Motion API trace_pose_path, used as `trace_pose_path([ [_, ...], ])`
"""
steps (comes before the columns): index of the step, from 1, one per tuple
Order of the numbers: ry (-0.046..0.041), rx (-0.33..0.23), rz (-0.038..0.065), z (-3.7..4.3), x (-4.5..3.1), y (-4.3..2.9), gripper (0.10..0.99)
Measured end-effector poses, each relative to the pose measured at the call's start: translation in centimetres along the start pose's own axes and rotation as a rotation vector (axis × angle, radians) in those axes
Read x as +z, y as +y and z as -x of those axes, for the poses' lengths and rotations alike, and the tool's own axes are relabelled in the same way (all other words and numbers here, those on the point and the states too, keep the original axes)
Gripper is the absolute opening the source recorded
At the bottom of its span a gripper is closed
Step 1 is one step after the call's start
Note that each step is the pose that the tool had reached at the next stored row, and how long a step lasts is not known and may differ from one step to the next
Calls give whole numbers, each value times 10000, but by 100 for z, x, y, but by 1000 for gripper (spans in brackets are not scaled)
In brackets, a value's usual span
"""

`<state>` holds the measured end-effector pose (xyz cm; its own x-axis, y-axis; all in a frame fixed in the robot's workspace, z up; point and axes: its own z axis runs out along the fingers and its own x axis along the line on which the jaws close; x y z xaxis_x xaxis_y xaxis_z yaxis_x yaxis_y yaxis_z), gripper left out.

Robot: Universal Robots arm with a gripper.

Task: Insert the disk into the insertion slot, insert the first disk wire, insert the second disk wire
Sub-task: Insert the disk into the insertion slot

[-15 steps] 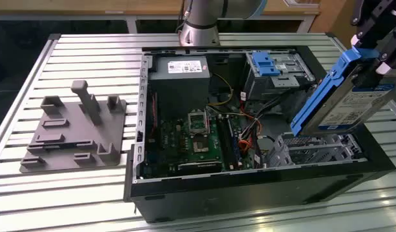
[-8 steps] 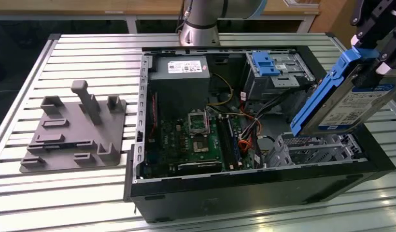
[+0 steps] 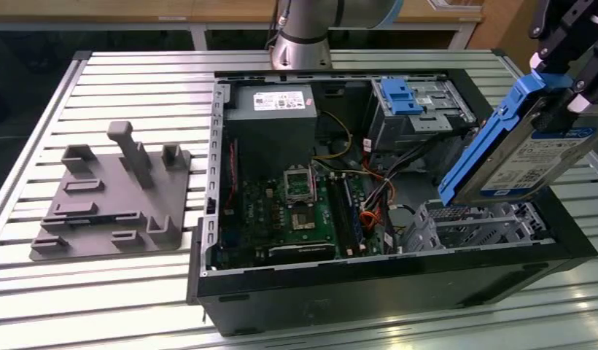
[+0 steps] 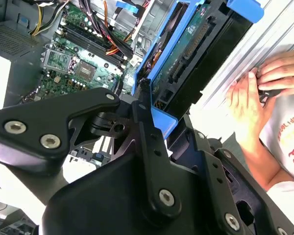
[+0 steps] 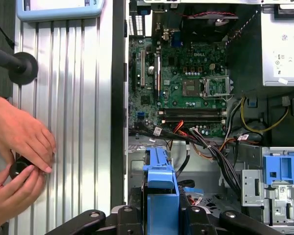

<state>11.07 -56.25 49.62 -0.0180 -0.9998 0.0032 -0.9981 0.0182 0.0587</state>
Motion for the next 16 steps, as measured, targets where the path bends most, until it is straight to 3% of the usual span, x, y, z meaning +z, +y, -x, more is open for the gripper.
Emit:
trace_pose_path([
  [6, -28, -2, 11, -4, 0, 0, 365],
  [16, -557, -35, 21, -36, 0, -1, 365],
])
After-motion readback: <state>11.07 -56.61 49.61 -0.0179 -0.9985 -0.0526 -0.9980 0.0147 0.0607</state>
